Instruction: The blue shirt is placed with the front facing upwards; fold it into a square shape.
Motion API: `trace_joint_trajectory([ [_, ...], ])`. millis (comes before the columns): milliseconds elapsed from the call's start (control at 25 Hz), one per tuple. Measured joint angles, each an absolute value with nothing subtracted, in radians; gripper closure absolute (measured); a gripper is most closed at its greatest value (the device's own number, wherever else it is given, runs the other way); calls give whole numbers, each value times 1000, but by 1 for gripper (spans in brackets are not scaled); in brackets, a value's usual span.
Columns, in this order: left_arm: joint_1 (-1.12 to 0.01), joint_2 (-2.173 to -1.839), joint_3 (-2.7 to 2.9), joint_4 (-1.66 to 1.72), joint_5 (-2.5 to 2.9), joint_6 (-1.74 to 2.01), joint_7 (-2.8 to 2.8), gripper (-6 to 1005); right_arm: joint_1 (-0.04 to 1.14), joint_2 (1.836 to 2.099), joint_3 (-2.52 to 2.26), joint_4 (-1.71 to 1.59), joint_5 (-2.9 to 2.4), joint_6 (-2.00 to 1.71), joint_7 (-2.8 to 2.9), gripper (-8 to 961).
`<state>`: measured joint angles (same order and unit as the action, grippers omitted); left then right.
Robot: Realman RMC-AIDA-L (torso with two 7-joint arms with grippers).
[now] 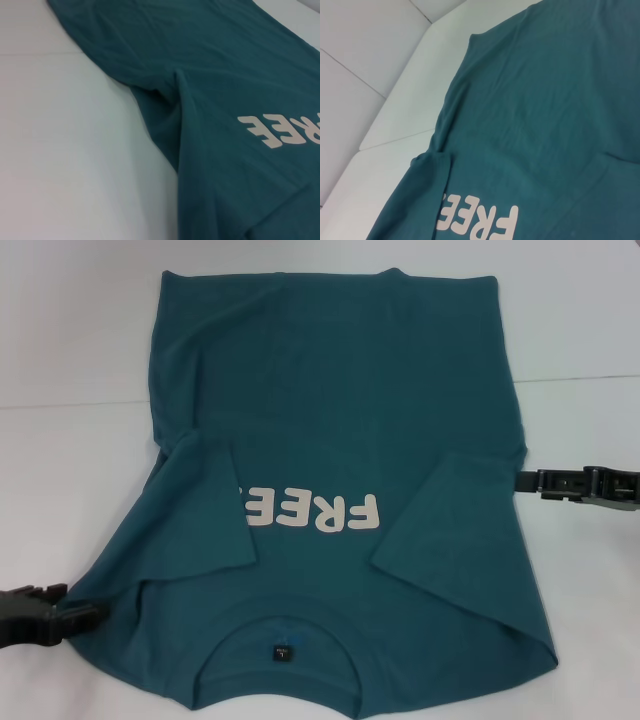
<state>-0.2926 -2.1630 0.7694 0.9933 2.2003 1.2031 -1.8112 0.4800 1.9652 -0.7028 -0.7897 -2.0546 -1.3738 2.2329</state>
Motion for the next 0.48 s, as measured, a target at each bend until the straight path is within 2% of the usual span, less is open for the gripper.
trace_joint_trajectory([
  [120,-297,-2163,770,988,2201,1186,-1809,175,482,1966,-707,-790,-2055,-1376,2244,252],
  [480,-298,-2160,771,982,2214,1174,-1804,523,491,1953,-710,-803,-2063,-1416,2277,252],
])
